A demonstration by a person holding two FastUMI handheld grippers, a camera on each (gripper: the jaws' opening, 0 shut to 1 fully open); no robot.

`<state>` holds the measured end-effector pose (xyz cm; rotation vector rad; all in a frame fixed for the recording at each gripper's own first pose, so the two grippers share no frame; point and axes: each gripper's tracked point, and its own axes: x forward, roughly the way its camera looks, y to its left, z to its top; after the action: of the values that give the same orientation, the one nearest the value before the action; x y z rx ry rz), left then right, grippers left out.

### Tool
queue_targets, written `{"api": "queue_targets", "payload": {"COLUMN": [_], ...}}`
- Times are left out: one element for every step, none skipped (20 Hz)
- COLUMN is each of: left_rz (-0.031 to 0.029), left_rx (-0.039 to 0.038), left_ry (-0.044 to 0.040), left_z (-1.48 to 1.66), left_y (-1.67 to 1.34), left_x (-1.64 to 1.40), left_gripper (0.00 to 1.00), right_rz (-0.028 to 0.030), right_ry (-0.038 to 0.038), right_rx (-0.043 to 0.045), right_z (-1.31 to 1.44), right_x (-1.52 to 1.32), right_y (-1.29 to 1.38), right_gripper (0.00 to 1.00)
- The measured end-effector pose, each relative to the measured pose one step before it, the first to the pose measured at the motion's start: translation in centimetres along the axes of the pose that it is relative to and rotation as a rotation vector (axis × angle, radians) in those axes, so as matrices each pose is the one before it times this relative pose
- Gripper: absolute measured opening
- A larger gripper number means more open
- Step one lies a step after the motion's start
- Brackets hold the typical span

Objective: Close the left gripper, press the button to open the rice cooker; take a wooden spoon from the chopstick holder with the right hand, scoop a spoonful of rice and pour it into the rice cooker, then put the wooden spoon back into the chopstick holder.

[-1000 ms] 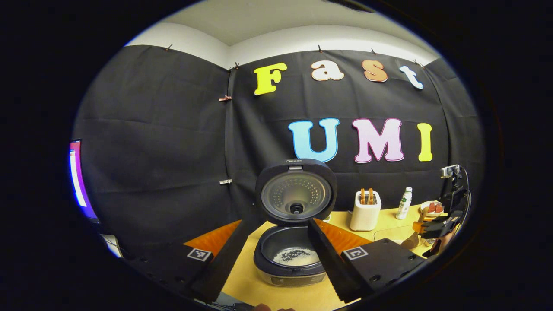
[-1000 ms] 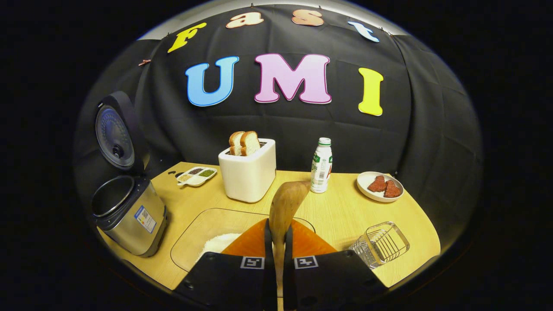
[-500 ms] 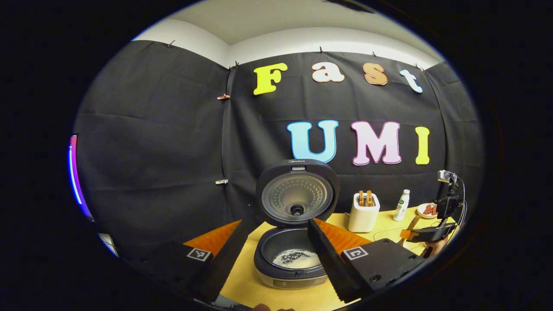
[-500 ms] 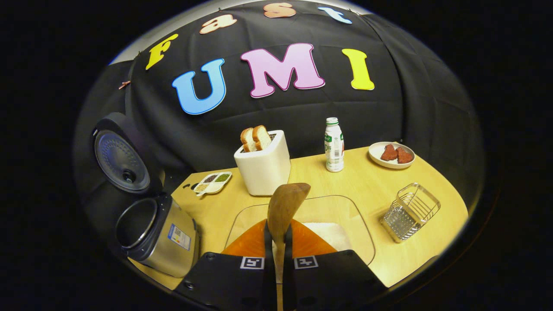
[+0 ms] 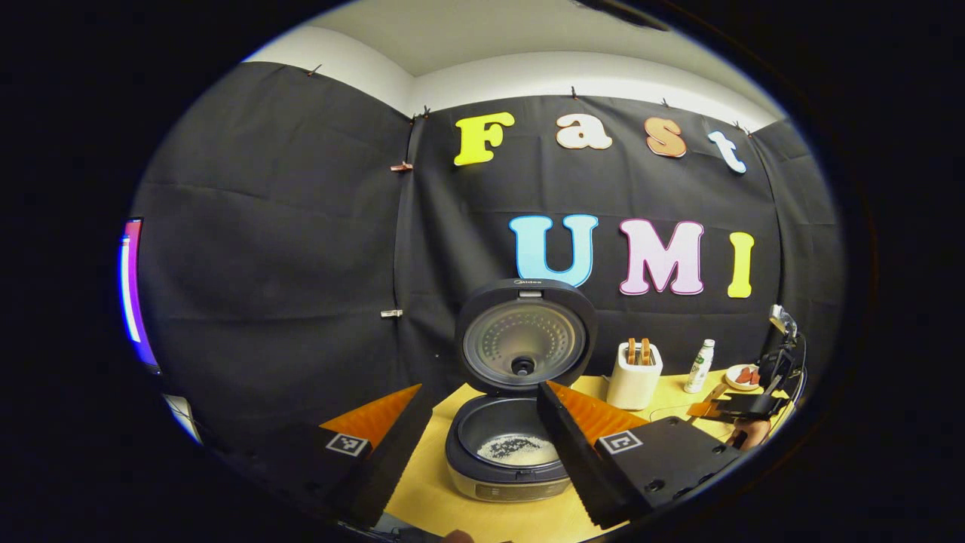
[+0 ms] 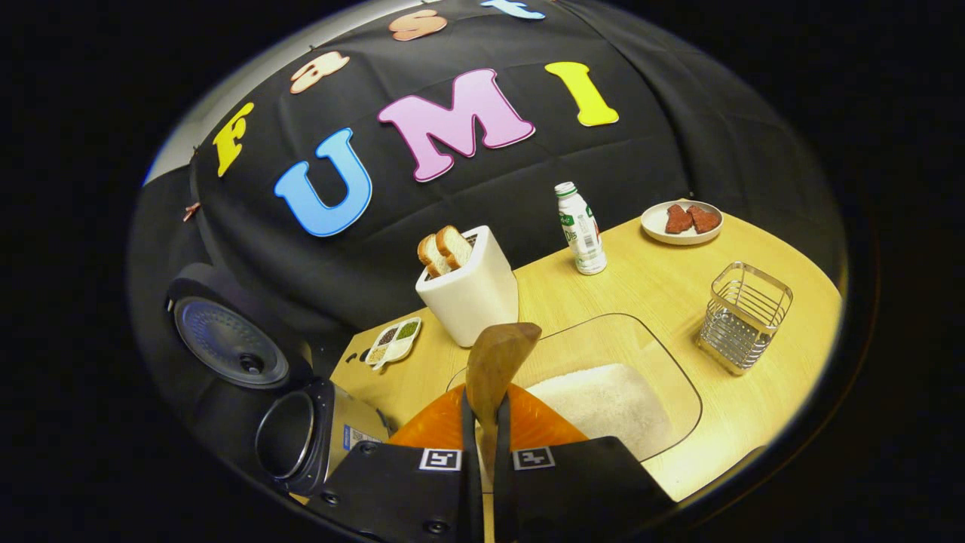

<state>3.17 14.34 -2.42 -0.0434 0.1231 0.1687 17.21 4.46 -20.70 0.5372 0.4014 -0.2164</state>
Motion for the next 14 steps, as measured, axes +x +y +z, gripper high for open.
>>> {"api": "queue_targets", "payload": {"left_rz": [0.00045,0.00112,-0.00016,-0.00014,0.00172,0.00562,0.00087,-0.00226,-0.00155,-0.00296,-0.00324,0.00079,-0.00065,-0.00016], "left_rx": [-0.00204,-0.00166,-0.00079,0.00086,-0.00038,-0.00146,-0.00141,-0.00078,-0.00013,-0.0021,-0.00147,0.00109,0.00213,0.00316], "left_ry": [0.00085,0.00309,0.00114,0.00067,-0.00278,-0.00807,-0.00761,-0.00223,0.00232,0.00104,0.00321,0.00102,-0.00213,-0.0022], "left_z": [0.012,-0.047,0.014,-0.053,0.123,0.244,0.323,-0.128,-0.008,-0.04,-0.012,-0.095,0.197,0.001], "left_y": [-0.011,-0.126,-0.05,-0.08,-0.047,0.136,0.034,-0.24,-0.155,-0.118,-0.127,0.018,-0.023,-0.142], "left_x": [-0.12,-0.085,-0.095,-0.112,-0.067,-0.106,-0.065,-0.024,-0.001,0.021,-0.01,-0.076,-0.013,-0.131], "left_gripper": [0.95,0.95,0.95,0.95,0.95,0.95,0.95,0.95,0.95,0.95,0.95,0.95,0.95,0.95], "right_rz": [0.00003,-0.00037,0.00075,-0.00168,-0.0021,-0.00842,-0.00394,0.00215,0.00589,0.00315,-0.00203,-0.00212,0.0002,0.00208], "right_ry": [-0.0081,-0.00611,-0.00734,-0.00667,-0.00584,-0.01377,-0.01464,-0.01179,-0.00759,-0.00717,-0.00799,-0.0071,-0.00381,-0.00258], "right_rx": [0.02132,0.01735,0.01468,0.01042,0.0075,-0.00206,0.00024,0.01042,0.01945,0.02024,0.01421,0.00836,0.00717,0.00727], "right_z": [0.418,0.324,0.348,0.23,0.278,0.485,0.602,0.409,0.425,0.473,0.424,0.324,0.241,0.182], "right_x": [-0.116,-0.23,-0.136,-0.06,-0.075,-0.33,-0.152,-0.226,-0.096,-0.015,0.039,-0.107,-0.069,-0.08], "right_y": [-0.103,-0.135,-0.114,-0.098,-0.097,-0.277,-0.125,-0.054,0.034,0.011,-0.158,-0.161,-0.058,-0.009], "right_gripper": [0.1,0.1,0.1,0.1,0.1,0.1,0.1,0.1,0.1,0.1,0.1,0.1,0.1,0.1]}}
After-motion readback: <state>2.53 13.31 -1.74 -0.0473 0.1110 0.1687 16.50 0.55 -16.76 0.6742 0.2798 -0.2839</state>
